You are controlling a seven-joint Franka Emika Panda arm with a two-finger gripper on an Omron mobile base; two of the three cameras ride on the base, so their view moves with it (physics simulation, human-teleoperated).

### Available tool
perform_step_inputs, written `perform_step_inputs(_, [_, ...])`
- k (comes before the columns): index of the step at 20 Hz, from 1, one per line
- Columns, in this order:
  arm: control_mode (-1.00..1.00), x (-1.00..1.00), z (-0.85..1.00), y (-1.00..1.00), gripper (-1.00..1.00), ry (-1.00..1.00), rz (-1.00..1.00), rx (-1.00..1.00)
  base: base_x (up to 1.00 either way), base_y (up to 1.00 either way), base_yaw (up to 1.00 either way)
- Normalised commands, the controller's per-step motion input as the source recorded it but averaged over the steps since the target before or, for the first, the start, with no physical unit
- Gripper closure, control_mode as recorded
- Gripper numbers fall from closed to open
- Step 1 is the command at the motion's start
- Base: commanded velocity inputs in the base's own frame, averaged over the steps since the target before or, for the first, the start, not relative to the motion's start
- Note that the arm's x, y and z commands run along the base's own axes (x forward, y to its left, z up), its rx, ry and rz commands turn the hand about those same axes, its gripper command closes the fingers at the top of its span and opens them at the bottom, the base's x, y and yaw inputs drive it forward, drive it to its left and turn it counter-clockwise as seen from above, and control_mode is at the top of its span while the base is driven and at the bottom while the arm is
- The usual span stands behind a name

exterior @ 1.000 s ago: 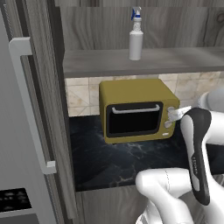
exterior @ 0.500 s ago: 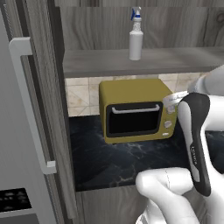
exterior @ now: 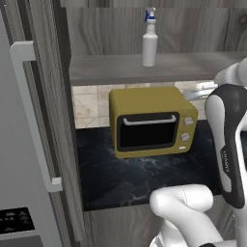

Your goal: Move the cutting board and knife to the sink. Then move spray from the cabinet to the counter.

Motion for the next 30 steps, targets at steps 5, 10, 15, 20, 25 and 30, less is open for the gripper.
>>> perform_step_inputs(5, [-1.00, -0.02, 0.37, 0.17, -1.00, -0.17, -0.01, 0.01, 0.00, 0.00, 0.00])
perform_step_inputs(10, [-1.00, 0.00, 0.09, 0.16, -1.00, -0.47, 0.00, 0.00, 0.00, 0.00, 0.00])
perform_step_inputs(15, [-1.00, 0.00, 0.25, 0.04, -1.00, -0.14, -0.03, 0.03, 0.00, 0.00, 0.00])
perform_step_inputs(20, [-1.00, 0.00, 0.32, 0.00, -1.00, 0.00, -0.10, 0.02, 0.00, 0.00, 0.00])
perform_step_inputs(25, [-1.00, 0.00, 0.42, 0.00, -1.00, 0.03, -0.14, 0.00, 0.00, 0.00, 0.00])
perform_step_inputs(30, [-1.00, 0.15, 0.28, 0.00, -1.00, 0.00, -0.07, 0.00, 0.00, 0.00, 0.00])
